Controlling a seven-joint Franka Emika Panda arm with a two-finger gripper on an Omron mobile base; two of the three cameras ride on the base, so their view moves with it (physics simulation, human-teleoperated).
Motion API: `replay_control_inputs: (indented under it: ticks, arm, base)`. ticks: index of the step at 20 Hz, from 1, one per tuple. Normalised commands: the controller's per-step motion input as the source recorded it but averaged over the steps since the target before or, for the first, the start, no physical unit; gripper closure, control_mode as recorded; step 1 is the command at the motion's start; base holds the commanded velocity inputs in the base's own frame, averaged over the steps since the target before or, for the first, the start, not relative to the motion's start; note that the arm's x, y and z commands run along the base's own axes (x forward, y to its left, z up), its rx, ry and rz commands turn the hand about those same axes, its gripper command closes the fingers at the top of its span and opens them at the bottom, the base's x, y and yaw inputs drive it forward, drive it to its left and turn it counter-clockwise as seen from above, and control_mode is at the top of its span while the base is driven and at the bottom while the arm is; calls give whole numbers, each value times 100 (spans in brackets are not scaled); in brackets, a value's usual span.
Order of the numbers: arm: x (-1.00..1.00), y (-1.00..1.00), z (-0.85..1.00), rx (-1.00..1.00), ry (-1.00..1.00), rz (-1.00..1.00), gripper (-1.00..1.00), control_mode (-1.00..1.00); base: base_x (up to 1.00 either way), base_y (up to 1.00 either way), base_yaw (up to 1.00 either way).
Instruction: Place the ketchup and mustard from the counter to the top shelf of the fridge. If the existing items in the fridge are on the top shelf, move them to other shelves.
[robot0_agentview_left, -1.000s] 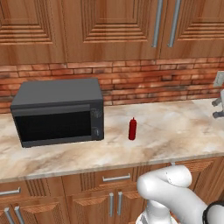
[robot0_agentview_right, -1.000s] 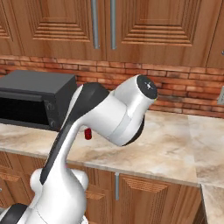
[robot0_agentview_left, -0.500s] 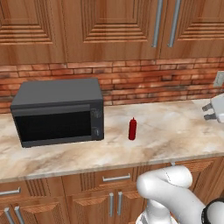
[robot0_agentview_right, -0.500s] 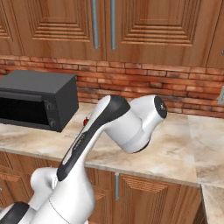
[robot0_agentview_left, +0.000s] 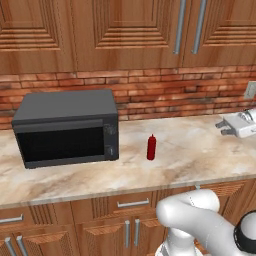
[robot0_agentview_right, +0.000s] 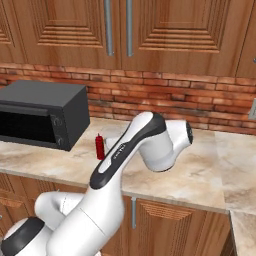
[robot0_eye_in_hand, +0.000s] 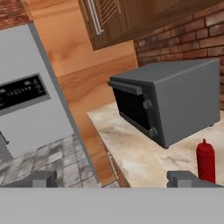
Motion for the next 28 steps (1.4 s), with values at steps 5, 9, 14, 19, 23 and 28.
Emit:
replay_control_inputs:
  ticks: [5, 9, 14, 19, 23, 28]
  arm:
    - [5, 25, -3, 0, 0, 3, -100, -100]
    - [21, 23, -10, 0, -2, 0, -100, -100]
    - [37, 19, -41, 0, -9, 0, -100, -100]
    - [33, 4, -49, 6, -6, 0, -100, -100]
    - [26, 5, -32, 2, -4, 0, -100, -100]
    - [31, 9, -9, 0, 0, 0, -100, -100]
  base:
    - [0, 0, 0]
    - [0, 0, 0]
    - [0, 0, 0]
    - [0, 0, 0]
    - [0, 0, 0]
    - [0, 0, 0]
